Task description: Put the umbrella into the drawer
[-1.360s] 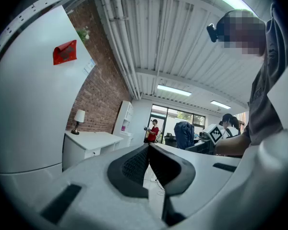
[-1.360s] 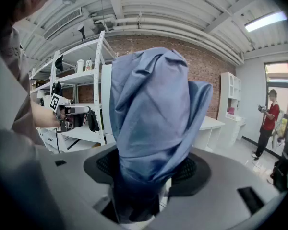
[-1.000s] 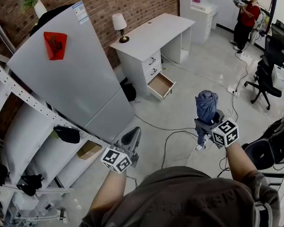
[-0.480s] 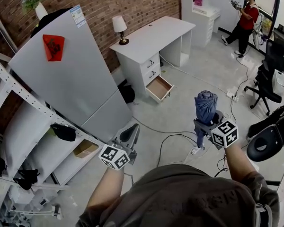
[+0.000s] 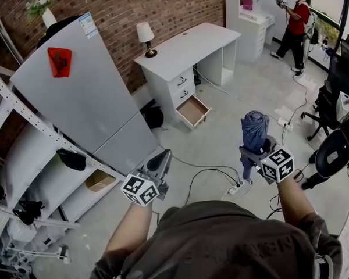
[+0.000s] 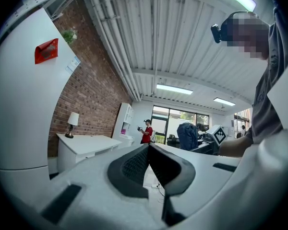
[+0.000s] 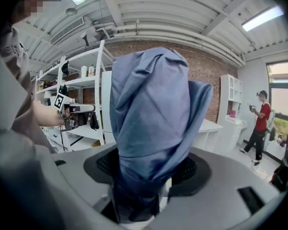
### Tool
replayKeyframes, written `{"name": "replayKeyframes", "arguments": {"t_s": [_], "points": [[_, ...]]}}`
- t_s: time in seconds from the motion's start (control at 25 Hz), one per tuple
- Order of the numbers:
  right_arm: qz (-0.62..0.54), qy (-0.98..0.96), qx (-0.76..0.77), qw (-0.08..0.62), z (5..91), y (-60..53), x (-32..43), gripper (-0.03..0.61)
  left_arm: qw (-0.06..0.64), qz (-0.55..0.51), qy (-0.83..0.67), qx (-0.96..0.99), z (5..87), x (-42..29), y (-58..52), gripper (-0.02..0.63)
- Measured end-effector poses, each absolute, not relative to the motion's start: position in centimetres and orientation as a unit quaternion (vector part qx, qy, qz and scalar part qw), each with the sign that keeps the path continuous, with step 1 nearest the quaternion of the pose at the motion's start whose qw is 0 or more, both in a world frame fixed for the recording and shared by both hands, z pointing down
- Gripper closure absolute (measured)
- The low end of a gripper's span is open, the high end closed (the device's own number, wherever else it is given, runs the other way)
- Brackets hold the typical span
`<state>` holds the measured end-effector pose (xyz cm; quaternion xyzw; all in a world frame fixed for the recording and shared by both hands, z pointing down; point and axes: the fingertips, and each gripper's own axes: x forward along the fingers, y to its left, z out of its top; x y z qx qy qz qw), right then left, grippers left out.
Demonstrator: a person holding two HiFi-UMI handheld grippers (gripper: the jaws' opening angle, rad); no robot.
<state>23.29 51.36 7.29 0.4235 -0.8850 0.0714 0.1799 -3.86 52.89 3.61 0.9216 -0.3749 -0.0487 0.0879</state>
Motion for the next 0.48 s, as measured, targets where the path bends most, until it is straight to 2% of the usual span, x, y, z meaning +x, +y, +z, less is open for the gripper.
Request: {"name": "replayKeyframes", "arguments": {"t_s": [0.28,0.48], "points": [[0.084,-0.878,0.433,0.186,8.6,46.8,23.9,0.296,0.103,-0.055,-0.372,0.921,5.3,-4.0,47.8,0.609],[0.088,-0.869,0.447,0.193,9.8,40.3,22.0,0.296,0.103,-0.051,-0.346,0.931,7.6,-5.4,40.1,0.609]]}}
